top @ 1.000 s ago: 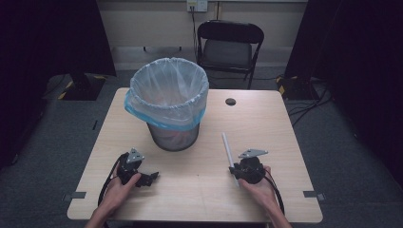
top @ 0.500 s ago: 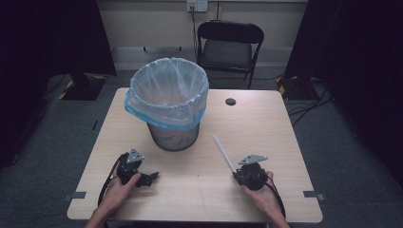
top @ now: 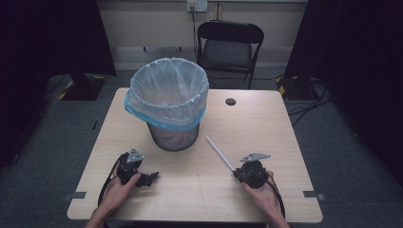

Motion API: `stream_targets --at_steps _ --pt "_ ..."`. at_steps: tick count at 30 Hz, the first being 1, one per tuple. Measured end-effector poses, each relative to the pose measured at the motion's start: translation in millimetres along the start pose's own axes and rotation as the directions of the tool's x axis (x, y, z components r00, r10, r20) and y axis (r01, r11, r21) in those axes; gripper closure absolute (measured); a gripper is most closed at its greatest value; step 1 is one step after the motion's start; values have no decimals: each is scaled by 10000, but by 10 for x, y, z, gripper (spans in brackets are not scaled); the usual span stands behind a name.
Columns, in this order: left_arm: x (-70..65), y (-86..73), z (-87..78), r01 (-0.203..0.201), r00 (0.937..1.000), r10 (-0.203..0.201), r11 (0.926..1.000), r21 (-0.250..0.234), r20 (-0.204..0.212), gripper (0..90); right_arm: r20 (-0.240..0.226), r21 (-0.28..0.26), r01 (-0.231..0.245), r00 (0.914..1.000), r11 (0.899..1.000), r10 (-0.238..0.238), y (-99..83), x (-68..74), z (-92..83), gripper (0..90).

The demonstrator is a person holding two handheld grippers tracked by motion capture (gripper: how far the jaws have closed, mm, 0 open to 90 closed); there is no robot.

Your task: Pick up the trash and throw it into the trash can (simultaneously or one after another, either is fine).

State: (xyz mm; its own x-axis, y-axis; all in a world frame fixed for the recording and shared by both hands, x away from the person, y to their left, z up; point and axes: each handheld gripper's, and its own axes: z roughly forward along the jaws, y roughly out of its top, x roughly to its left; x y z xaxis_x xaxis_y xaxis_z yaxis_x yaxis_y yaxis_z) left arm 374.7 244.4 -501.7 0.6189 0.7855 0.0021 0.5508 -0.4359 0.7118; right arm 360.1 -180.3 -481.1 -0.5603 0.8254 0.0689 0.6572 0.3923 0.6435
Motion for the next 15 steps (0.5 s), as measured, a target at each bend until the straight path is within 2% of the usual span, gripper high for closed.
stream_targets --at_steps 3,10,14,15 --pt "0 0 0 2 10000 -2 10000 -1 0 0 -75 -38 -109 9999 9999 109 10 -24 -11 810" --pt "-2 0 1 21 10000 -21 10000 -14 3 0 9 -546 -298 9996 9981 299 50 -68 -81 811" --pt "0 0 0 3 10000 -3 10000 -2 0 0 -4 -674 -332 9994 9972 332 89 -85 -106 811" --pt "0 0 0 0 10000 0 10000 0 1 0 -61 -705 -206 9998 9973 202 106 -85 -114 811"
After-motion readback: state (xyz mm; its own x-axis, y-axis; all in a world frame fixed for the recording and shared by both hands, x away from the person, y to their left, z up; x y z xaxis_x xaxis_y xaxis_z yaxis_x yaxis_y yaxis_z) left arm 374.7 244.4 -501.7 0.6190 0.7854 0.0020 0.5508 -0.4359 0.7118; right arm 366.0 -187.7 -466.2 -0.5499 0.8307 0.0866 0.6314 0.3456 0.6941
